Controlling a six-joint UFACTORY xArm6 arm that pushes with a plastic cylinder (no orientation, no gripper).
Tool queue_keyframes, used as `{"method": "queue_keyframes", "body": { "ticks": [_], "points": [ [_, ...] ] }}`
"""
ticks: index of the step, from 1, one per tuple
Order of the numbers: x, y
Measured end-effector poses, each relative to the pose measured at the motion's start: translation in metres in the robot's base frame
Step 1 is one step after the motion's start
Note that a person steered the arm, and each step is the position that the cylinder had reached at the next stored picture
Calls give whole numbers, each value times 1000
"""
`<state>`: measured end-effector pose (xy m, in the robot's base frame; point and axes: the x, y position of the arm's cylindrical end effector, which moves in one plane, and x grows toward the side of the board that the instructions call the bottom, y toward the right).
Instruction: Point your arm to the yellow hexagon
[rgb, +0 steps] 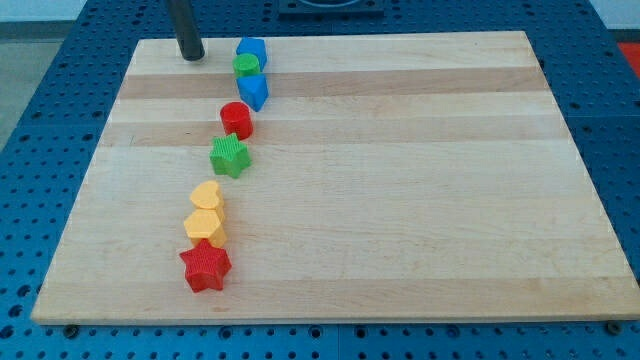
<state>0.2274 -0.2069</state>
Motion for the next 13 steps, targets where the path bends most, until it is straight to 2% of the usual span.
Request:
{"method": "queue_keyframes", "body": {
  "ticks": [4, 5, 6, 7, 10, 11, 12, 13],
  "points": [
    [-6, -13],
    [-32, -9],
    [-36, 0],
    [-29, 46],
    [36, 193],
    [52, 215],
    [74, 275],
    [94, 295]
  ]
}}
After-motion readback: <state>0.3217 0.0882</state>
